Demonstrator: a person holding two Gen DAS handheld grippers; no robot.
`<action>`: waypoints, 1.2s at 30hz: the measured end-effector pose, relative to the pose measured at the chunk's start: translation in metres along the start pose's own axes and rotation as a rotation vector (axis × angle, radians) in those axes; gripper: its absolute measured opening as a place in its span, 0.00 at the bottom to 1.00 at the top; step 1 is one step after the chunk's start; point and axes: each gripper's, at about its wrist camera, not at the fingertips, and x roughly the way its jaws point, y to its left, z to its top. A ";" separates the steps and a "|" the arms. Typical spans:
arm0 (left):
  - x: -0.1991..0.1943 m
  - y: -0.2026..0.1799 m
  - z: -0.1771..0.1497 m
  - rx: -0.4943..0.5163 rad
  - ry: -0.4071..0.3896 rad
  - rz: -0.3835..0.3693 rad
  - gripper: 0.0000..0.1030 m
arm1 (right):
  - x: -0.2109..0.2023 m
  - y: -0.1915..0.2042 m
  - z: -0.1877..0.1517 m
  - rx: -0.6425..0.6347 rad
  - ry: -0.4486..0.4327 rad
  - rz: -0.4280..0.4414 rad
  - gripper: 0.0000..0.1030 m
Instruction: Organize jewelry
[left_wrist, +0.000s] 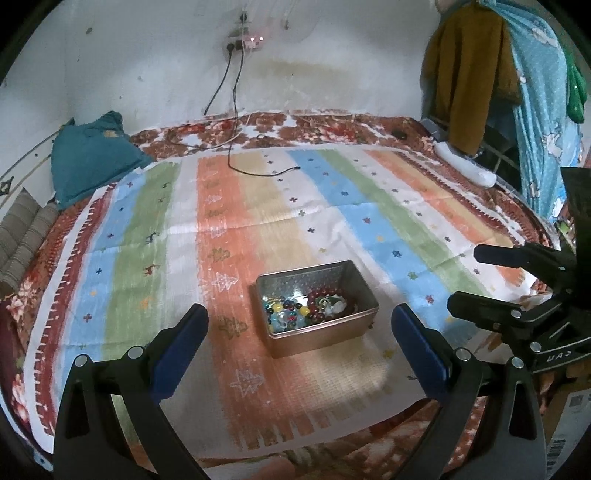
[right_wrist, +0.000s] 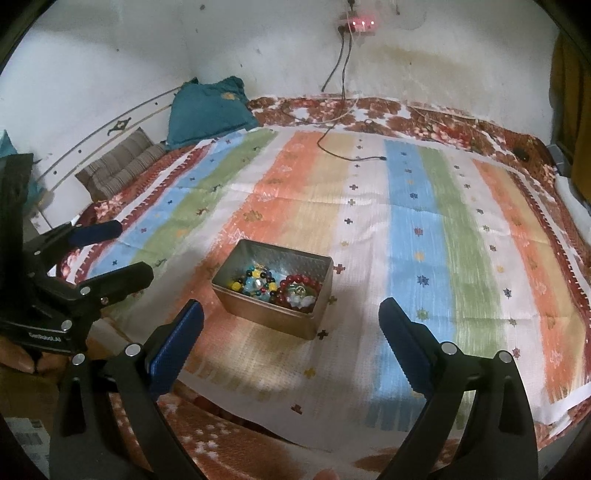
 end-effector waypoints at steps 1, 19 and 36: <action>-0.001 0.001 -0.001 -0.006 -0.004 -0.004 0.95 | -0.001 0.000 0.000 0.001 -0.003 0.001 0.94; -0.004 -0.001 -0.003 -0.004 -0.032 0.012 0.94 | -0.006 0.002 -0.003 -0.010 -0.030 0.008 0.94; -0.008 -0.001 -0.003 0.004 -0.051 0.043 0.95 | -0.010 0.004 -0.005 -0.019 -0.048 0.002 0.94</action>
